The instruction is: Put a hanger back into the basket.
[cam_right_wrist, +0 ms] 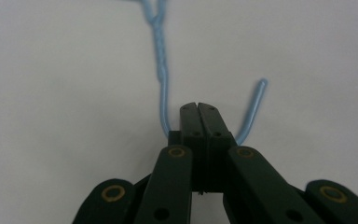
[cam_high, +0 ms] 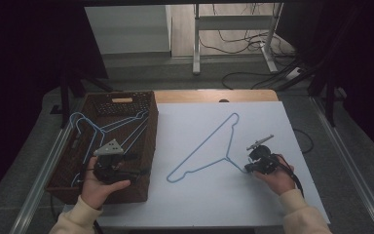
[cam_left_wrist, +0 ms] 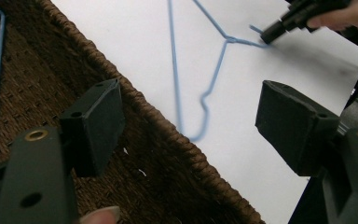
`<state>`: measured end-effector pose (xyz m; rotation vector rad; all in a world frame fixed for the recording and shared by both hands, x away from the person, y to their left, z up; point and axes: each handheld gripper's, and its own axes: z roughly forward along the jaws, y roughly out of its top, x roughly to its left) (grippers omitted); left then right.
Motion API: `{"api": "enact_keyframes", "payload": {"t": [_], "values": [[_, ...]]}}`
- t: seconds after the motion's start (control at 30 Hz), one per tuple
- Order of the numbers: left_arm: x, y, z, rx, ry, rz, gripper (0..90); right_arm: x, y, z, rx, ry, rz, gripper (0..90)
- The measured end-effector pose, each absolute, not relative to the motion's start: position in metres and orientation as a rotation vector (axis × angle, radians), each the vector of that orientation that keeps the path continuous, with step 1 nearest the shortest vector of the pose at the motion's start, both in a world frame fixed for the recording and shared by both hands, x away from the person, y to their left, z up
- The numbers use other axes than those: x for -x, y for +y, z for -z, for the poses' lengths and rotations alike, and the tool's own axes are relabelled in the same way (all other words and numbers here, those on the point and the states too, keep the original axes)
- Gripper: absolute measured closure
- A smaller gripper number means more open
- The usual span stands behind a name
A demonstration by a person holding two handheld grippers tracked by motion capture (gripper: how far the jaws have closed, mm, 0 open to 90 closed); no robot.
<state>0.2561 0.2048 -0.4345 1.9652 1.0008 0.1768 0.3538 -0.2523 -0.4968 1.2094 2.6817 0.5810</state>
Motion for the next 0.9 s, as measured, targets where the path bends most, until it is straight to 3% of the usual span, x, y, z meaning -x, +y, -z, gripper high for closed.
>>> {"api": "enact_keyframes", "payload": {"t": [0.4, 0.9], "values": [[-0.258, 0.202, 0.435, -1.971, 0.992, -0.172, 23.5, -0.292, -0.231, 0.498, -1.09, 2.847, -0.585, 90.0], [-0.258, 0.204, 0.437, -1.975, 0.999, -0.174, 23.5, -0.282, -0.174, 0.5, -0.896, 2.972, -0.64, 90.0]]}}
